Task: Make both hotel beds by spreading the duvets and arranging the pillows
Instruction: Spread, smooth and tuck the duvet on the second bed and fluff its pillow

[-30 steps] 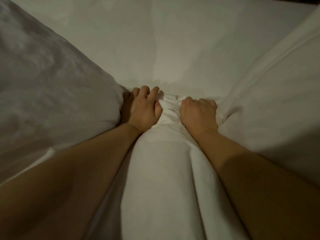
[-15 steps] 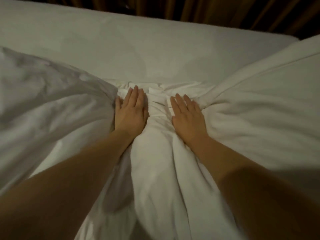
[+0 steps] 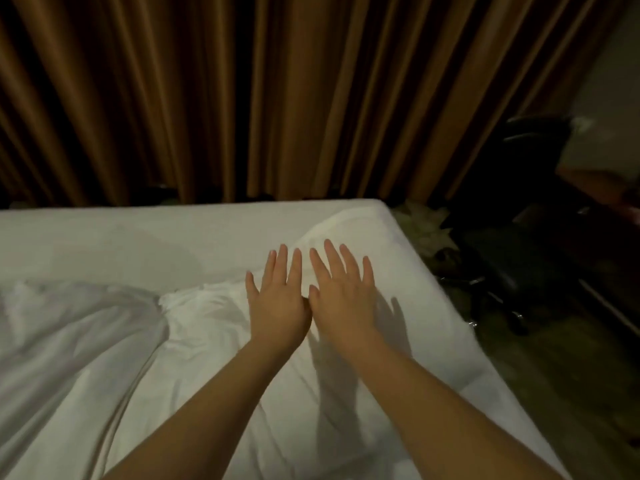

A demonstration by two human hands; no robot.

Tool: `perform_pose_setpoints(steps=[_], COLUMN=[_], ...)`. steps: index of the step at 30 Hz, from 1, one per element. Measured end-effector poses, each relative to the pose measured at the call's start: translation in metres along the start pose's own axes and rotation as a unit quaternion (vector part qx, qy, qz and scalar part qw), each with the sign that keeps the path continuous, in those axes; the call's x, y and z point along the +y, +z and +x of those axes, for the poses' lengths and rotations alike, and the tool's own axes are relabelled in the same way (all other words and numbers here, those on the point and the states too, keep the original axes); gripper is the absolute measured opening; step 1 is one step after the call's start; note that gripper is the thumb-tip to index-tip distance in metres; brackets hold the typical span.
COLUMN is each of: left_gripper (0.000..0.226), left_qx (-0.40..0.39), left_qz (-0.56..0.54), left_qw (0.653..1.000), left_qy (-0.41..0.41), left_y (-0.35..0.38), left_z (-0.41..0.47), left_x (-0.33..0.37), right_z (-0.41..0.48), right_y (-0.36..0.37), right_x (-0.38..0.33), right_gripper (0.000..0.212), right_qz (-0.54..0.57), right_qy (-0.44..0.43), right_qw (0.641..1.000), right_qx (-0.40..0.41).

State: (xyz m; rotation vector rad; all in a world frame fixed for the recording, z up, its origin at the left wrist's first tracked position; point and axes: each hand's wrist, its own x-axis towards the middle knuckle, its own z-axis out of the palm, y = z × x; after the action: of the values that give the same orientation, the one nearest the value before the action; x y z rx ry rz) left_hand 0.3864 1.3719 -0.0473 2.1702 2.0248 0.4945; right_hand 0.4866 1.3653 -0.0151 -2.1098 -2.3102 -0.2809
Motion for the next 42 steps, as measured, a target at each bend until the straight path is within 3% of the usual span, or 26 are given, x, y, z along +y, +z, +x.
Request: perform_pose_setpoints(steps=[5,12,16,20,23,25,27,29,35,38,42], left_gripper=[0.068,0.071,0.067,0.061,0.059,0.06,0.063,0.06,0.063,0.058,0.057], left_qx=[-0.006,-0.024,-0.033,-0.09,-0.138,-0.141,-0.148,-0.159,-0.186,-0.162,-0.146], left_qz=[-0.02,0.012,0.039,0.071,0.102,0.118,0.146,0.176,0.213,0.206,0.246], left_qw=[0.999,0.998,0.998,0.993,0.982,0.979,0.976,0.971,0.957,0.959,0.955], left_qy=[0.037,0.048,0.022,-0.036,-0.077,-0.084,-0.06,-0.042,-0.068,-0.107,-0.073], left_y=[-0.038,-0.04,-0.011,0.042,0.08,0.099,0.111,0.121,0.184,0.213,0.227], left_z=[-0.027,-0.037,-0.026,-0.019,-0.012,-0.004,0.008,0.021,0.079,0.101,0.118], left_x=[0.063,0.124,0.156,0.192,0.211,0.217,0.221,0.224,0.241,0.239,0.223], right_z=[-0.053,-0.075,-0.066,-0.053,-0.043,-0.033,-0.024,-0.029,-0.081,-0.051,0.016], right_y=[-0.042,-0.051,-0.019,0.044,0.092,0.114,0.133,0.156,0.243,0.246,0.216], right_x=[0.038,0.119,0.177,0.231,0.249,0.259,0.276,0.3,0.346,0.343,0.302], right_gripper=[0.058,0.059,0.066,0.087,0.106,0.094,0.063,0.045,0.042,0.063,0.056], right_qz=[0.048,0.071,0.167,0.247,0.361,0.419,0.46,0.47,0.496,0.464,0.411], right_qy=[0.113,0.159,0.185,0.193,0.208,0.2,0.194,0.196,0.283,0.224,0.072], right_qw=[0.992,0.985,0.966,0.942,0.887,0.86,0.845,0.841,0.777,0.848,0.908], right_qx=[0.0,-0.011,-0.066,-0.124,-0.197,-0.21,-0.192,-0.183,-0.264,-0.12,-0.036])
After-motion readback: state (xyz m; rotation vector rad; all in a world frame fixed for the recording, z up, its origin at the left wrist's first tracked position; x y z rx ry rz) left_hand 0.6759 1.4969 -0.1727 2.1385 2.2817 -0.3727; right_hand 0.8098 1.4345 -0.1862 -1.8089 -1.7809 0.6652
